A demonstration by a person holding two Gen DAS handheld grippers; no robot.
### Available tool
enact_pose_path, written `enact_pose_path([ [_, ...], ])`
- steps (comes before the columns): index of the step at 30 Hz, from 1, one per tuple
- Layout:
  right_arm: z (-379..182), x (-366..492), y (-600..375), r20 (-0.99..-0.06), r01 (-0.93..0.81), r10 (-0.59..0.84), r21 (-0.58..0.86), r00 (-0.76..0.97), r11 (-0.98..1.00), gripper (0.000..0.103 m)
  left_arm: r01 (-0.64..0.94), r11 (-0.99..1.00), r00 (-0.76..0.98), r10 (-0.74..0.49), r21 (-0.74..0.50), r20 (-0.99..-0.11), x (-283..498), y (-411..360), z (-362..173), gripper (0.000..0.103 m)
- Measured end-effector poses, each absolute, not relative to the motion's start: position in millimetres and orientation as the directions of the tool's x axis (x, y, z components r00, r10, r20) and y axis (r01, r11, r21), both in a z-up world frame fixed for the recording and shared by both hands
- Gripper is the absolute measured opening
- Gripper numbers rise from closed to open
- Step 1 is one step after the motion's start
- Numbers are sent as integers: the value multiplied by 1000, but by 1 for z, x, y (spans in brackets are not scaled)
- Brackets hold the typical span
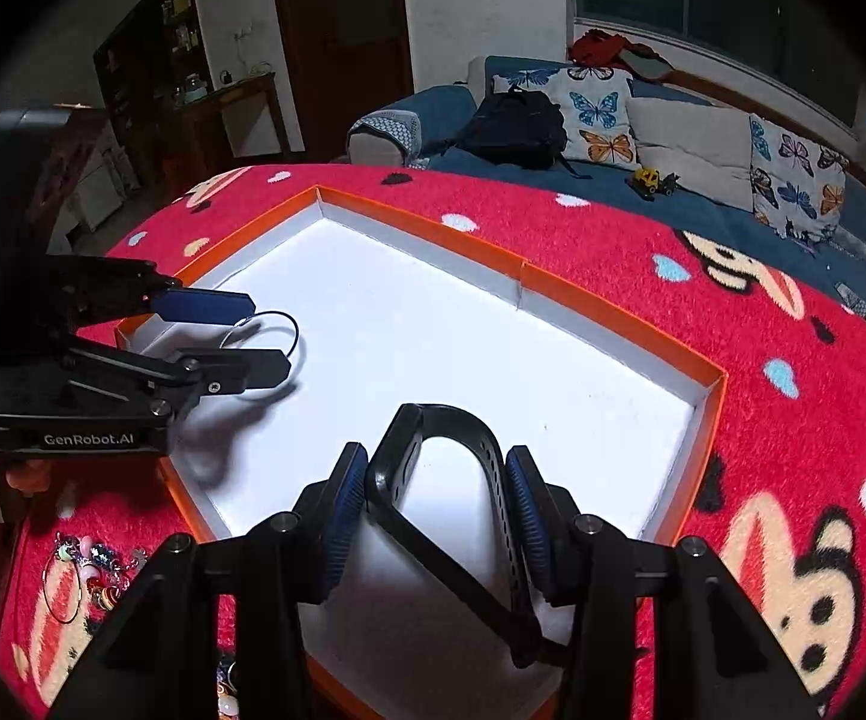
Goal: Organize jewelry
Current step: 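Carry the bangle into the orange box and open the left tool while the right tool releases the band there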
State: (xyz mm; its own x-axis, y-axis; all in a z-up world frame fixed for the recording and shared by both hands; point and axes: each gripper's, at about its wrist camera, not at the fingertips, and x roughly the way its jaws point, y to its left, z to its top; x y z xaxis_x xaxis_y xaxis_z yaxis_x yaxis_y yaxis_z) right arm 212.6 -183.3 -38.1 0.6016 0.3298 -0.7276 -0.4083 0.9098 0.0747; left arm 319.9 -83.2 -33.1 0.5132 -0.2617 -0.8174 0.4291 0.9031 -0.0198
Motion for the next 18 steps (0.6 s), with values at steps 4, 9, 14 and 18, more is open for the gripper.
enact_pose_path([
  [4, -38, 212, -182, -727, -407, 327, 72, 603, 911, 54, 426, 905, 508, -254, -17, -823, 319, -86, -38, 53],
  [9, -38, 212, -183, -726, -402, 324, 72, 607, 913, 54, 416, 909, 505, -252, -24, -825, 320, -84, -42, 53],
  [14, -38, 215, -183, -726, -395, 320, 73, 609, 916, 56, 416, 909, 508, -251, -20, -824, 319, -84, -42, 53],
  [18, -38, 216, -182, -724, -383, 313, 73, 614, 921, 57, 417, 909, 509, -254, -22, -823, 320, -83, -42, 54],
])
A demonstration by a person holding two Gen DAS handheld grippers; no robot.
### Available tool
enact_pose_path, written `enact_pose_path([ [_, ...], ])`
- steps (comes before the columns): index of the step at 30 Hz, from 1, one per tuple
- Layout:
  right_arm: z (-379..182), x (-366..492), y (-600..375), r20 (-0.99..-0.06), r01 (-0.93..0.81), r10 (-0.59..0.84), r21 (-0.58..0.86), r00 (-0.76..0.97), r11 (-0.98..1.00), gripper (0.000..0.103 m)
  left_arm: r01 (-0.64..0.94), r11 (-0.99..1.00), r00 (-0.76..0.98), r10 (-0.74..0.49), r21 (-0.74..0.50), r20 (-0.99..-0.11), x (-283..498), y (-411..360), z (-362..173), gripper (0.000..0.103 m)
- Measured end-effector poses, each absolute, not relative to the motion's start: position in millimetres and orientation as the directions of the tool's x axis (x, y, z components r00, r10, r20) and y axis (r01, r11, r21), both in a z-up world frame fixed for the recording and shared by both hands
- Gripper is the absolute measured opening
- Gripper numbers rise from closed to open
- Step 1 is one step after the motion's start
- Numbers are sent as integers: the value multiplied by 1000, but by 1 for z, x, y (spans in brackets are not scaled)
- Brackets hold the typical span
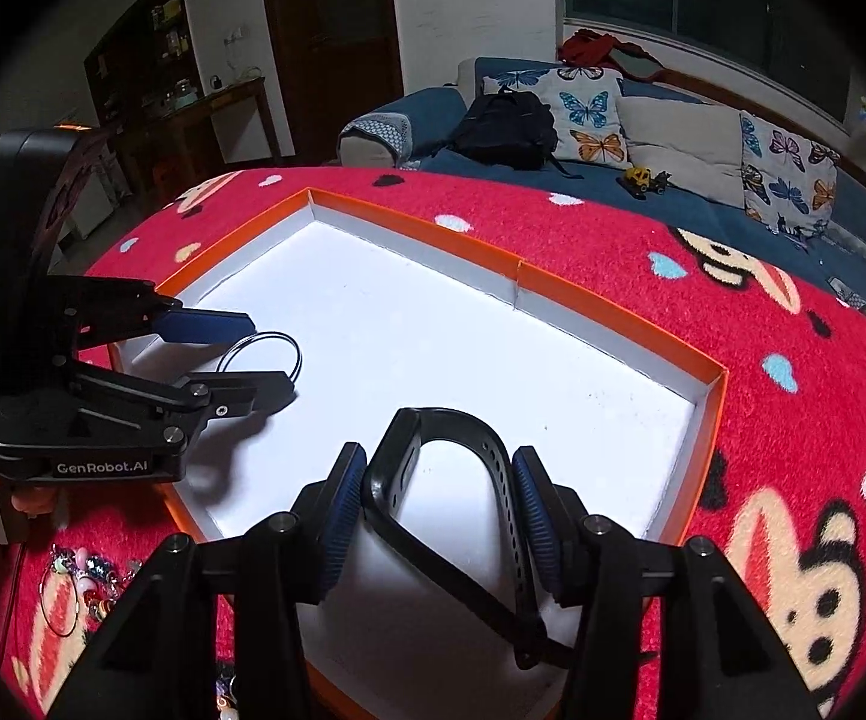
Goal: Organize jewelry
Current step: 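Carry the bangle into the orange box and open the left tool while the right tool releases the band there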
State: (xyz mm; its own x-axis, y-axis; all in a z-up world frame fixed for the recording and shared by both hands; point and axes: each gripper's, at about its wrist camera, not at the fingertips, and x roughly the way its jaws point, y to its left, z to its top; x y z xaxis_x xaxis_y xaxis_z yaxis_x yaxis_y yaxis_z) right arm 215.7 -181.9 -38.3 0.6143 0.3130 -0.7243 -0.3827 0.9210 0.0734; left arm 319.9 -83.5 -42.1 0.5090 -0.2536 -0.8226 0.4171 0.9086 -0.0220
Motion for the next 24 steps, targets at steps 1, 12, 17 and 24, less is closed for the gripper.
enact_pose_path([
  [1, -38, 216, -181, -724, -381, 311, 72, 616, 922, 57, 417, 909, 509, -255, -24, -822, 320, -83, -42, 54],
  [12, -41, 222, -177, -729, -346, 277, 59, 625, 936, 62, 416, 908, 503, -273, -46, -820, 318, -80, -39, 58],
  [17, -43, 224, -178, -738, -338, 280, 74, 614, 938, 69, 408, 911, 512, -282, -59, -811, 313, -78, -31, 60],
  [24, -46, 218, -170, -741, -334, 237, 18, 629, 943, 76, 407, 912, 543, -291, -56, -788, 292, -71, -11, 61],
])
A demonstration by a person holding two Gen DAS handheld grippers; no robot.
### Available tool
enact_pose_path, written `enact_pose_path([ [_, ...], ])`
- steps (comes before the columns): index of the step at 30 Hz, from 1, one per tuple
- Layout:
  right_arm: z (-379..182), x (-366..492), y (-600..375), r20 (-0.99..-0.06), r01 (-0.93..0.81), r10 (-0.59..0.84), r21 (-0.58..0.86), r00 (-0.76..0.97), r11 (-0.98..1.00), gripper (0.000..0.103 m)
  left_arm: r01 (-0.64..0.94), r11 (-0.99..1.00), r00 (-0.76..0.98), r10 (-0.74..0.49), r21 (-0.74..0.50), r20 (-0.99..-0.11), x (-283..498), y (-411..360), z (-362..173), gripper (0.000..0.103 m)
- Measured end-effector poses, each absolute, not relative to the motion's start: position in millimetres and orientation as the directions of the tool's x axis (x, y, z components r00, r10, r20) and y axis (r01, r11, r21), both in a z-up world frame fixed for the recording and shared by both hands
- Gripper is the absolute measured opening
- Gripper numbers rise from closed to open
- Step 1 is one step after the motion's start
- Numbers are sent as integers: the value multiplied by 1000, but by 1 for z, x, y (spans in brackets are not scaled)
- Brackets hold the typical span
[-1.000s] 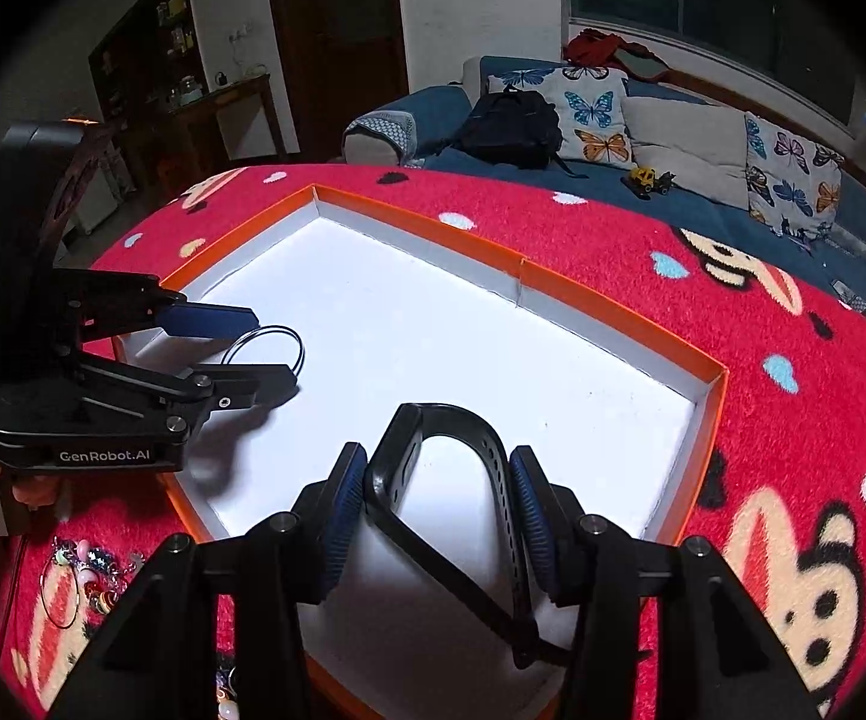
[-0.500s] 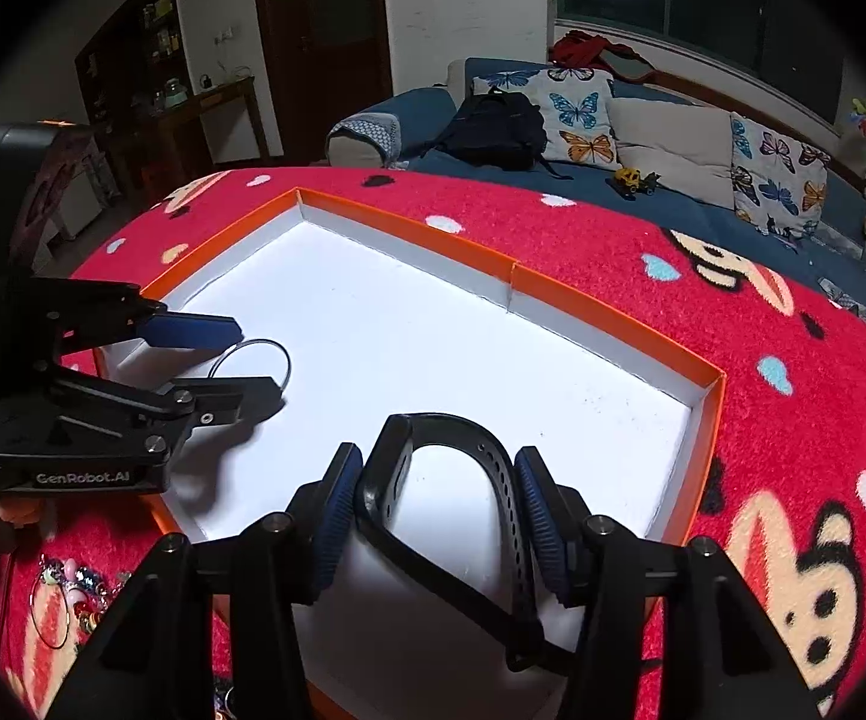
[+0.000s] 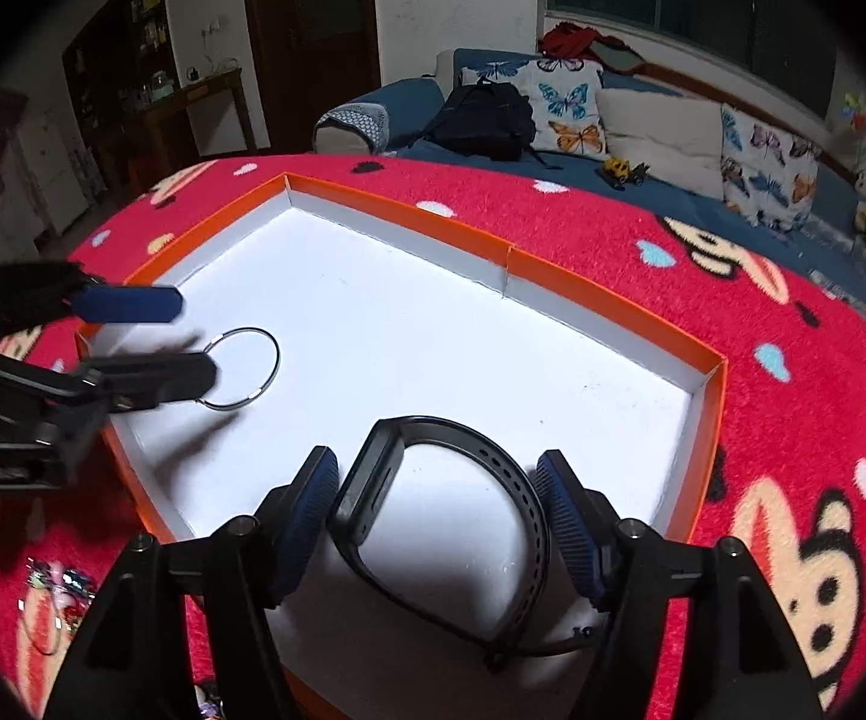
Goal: Organize jewelry
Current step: 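Carry the bangle into the orange box and open the left tool while the right tool releases the band there, then withdraw both open tools from the box back over the remaining jewelry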
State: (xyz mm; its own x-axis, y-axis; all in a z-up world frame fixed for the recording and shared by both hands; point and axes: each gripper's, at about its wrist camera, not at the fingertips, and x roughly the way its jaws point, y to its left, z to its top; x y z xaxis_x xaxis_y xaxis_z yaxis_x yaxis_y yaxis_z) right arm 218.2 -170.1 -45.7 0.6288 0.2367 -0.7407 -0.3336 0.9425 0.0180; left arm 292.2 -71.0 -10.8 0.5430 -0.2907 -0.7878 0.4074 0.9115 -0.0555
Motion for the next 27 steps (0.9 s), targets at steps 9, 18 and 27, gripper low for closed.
enact_pose_path([
  [9, -34, 200, -161, -702, -328, 179, -82, 690, 941, 76, 380, 923, 600, -289, -52, -746, 254, -60, 17, 63],
  [18, -18, 177, -158, -669, -316, 162, -115, 726, 942, 76, 363, 931, 636, -280, -42, -720, 211, -54, 37, 66],
  [27, -8, 155, -154, -665, -303, 148, -123, 732, 945, 76, 356, 934, 648, -278, -40, -709, 174, -51, 43, 67],
])
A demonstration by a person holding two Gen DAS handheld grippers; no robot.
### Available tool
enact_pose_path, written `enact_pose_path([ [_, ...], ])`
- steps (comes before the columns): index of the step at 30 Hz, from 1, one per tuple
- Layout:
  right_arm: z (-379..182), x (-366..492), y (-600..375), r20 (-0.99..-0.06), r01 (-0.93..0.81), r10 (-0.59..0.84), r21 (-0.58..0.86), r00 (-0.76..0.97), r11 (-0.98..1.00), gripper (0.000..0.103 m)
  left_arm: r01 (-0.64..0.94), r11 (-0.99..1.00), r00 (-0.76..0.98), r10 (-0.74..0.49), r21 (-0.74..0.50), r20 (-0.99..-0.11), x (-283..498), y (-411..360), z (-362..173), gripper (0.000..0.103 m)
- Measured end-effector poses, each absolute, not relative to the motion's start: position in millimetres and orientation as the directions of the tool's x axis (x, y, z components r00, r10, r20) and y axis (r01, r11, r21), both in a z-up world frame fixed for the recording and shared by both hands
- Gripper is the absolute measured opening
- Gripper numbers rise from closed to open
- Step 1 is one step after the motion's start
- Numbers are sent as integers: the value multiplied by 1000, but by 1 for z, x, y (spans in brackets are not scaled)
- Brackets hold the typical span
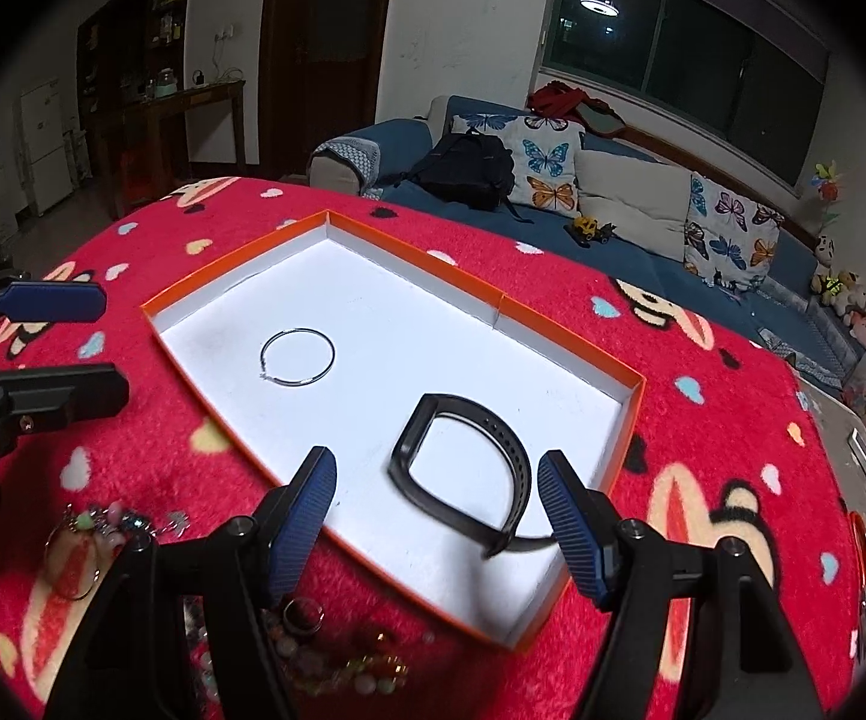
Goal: Organize jewelry
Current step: 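Withdraw both open tools from the box back over the remaining jewelry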
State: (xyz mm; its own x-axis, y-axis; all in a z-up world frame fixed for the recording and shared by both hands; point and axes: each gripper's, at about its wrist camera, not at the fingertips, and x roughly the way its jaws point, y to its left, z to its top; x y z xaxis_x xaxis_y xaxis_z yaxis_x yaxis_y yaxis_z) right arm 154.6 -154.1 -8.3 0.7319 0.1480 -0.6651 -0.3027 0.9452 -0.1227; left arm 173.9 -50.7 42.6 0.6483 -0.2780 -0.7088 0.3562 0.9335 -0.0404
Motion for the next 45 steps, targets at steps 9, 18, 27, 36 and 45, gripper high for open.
enact_pose_path([
  [9, 1, 135, -149, -647, -301, 145, -137, 749, 944, 76, 342, 939, 658, -274, -46, -701, 145, -43, 44, 67],
  [18, 3, 116, -153, -639, -300, 153, -128, 754, 945, 76, 338, 940, 655, -272, -49, -705, 119, -37, 38, 67],
  [27, -3, 94, -159, -654, -298, 161, -103, 739, 949, 76, 296, 952, 643, -264, -84, -719, 90, -17, 25, 67],
  [36, -6, 72, -166, -673, -229, 123, -71, 729, 971, 76, 268, 961, 662, -230, -60, -713, 61, -13, 19, 67],
  [45, -13, 65, -165, -682, -210, 100, -79, 724, 975, 76, 244, 966, 648, -227, -85, -727, 59, -15, 7, 67],
])
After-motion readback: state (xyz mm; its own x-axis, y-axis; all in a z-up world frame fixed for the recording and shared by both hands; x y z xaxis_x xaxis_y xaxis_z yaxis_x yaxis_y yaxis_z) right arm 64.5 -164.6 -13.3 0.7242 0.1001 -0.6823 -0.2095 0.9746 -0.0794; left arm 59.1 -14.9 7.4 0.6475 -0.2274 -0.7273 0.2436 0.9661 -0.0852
